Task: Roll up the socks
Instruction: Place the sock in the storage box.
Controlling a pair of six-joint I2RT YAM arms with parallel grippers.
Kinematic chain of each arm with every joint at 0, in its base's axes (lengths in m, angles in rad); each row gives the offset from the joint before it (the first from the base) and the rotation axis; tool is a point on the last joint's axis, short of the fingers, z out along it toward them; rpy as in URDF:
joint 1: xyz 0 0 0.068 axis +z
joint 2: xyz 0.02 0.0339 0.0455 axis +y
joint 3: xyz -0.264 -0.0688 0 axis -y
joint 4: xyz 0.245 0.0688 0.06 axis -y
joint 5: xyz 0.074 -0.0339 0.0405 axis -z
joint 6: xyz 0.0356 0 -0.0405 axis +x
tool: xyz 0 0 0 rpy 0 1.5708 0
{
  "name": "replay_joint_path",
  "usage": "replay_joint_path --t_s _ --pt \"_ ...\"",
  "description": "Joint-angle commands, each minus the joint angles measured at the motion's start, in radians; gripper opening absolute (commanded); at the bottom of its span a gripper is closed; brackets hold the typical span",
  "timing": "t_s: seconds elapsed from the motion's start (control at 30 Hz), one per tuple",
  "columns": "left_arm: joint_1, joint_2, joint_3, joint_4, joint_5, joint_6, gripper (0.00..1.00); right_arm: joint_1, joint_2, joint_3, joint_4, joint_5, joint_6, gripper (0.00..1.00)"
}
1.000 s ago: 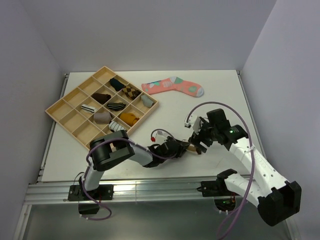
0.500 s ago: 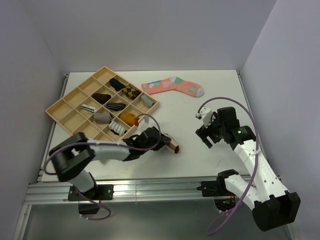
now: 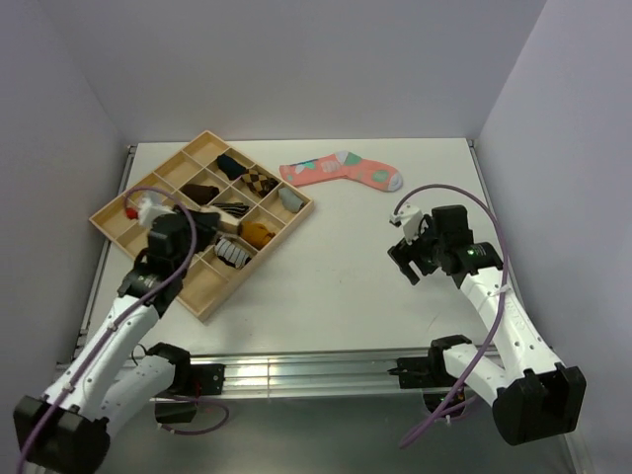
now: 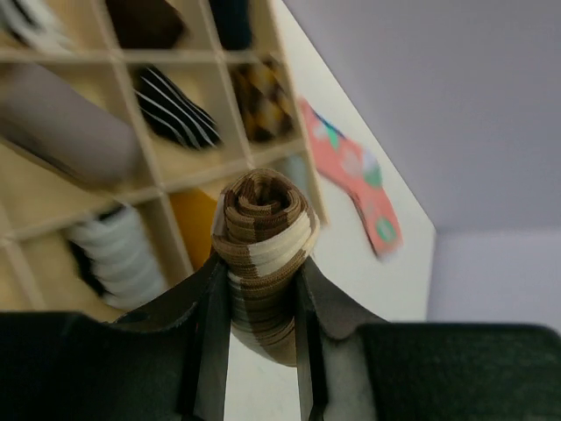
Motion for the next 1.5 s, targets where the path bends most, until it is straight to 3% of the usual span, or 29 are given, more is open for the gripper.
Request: replay_joint_path --t_s 0.0,0.03,0.23,0.5,0.8,1.1,1.47 --pt "0.226 -0.014 -0.022 -0.079 0.142 0.127 0.0 -0.012 0.006 0.02 0.072 -0.016 -0.011 0.86" --pt "0.338 -0.011 -0.029 -0.076 0.163 0.14 0.0 -0.013 0.012 0.015 0.079 -0.013 -0.011 0.86" --pt "0.657 0.067 -0.064 0.086 0.328 0.147 0.0 -0.027 0.04 0.0 0.093 -0.051 -0.03 0.86" --pt "0.85 0.252 -0.045 0.296 0.404 0.121 0.0 -0.035 0.047 -0.017 0.119 -0.059 -0.049 0.86" --pt "0.966 0.429 0.009 0.447 0.483 0.167 0.0 -0.042 0.057 -0.026 0.131 -0.085 -0.063 0.86" --pt "0.974 0.595 0.003 0.556 0.516 0.147 0.0 -0.042 0.073 -0.042 0.14 -0.084 -0.08 0.86" --pt "0.973 0.71 0.035 0.432 0.415 0.171 0.0 -0.044 0.084 -0.063 0.145 -0.096 -0.084 0.86"
